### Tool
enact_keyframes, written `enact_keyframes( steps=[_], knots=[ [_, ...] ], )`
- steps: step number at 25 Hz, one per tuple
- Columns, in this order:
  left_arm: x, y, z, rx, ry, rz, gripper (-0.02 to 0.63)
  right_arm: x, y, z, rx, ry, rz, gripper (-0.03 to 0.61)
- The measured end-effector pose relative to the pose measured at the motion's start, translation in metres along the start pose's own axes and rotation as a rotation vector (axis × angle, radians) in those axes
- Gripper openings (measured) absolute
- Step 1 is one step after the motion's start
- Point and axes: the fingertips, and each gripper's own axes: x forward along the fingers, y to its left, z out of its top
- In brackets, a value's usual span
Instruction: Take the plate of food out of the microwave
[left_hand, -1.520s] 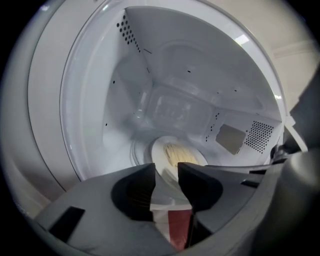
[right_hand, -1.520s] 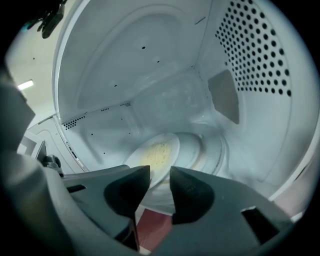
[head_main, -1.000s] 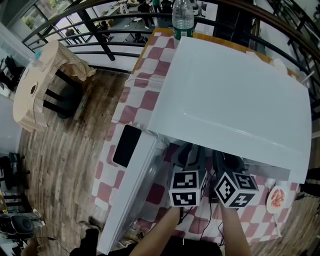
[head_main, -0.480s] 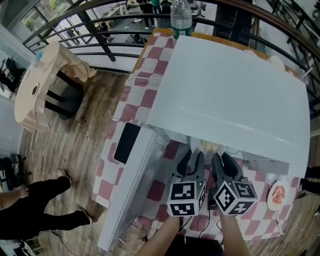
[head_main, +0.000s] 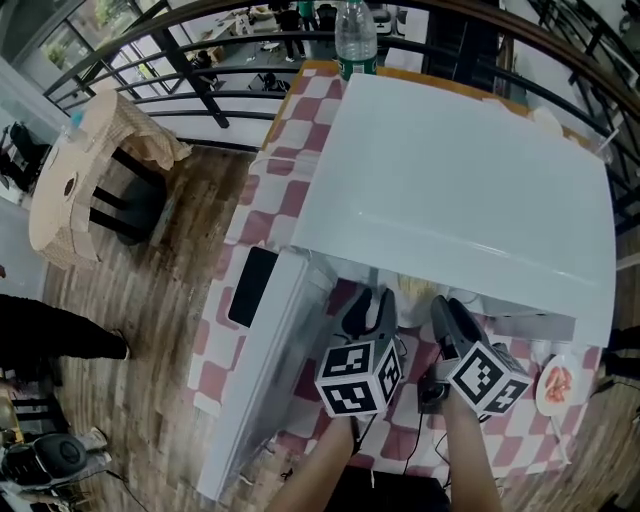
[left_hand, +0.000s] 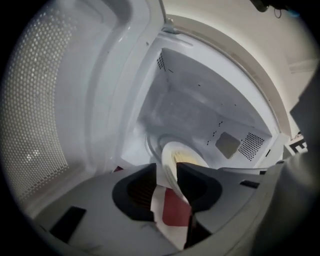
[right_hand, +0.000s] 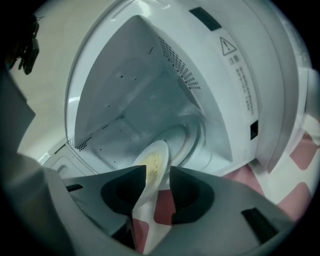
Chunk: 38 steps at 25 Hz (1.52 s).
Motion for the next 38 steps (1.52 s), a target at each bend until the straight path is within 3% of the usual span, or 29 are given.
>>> enact_keyframes(
  steps=[5,7,10,14,38],
  knots=[
    [0.006,-0.005,-0.005,0.002,0.018,-0.026,0.137,0.008,0.003,-0.008,0.052,0.037,0.006,0.166],
    [0.008,-0.006,-0.008,0.002,0.029,-0.026,0.137,0.011,0.005,-0.009,0.063,0.041,0.021,0.117],
    [0.011,-0.007,-0.011,-0.013,0.037,-0.038,0.137,0.015,0.007,-0.012,0.074,0.058,0.032,0.116],
    [0.012,-0.008,-0.011,-0.033,0.032,-0.055,0.115,0.016,0.006,-0.013,0.113,0.048,0.042,0.060],
    [0.001,-0.019,-0.015,-0.031,0.035,-0.148,0.106,-0.002,0.001,-0.015,0.096,-0.007,-0.009,0.069]
  ],
)
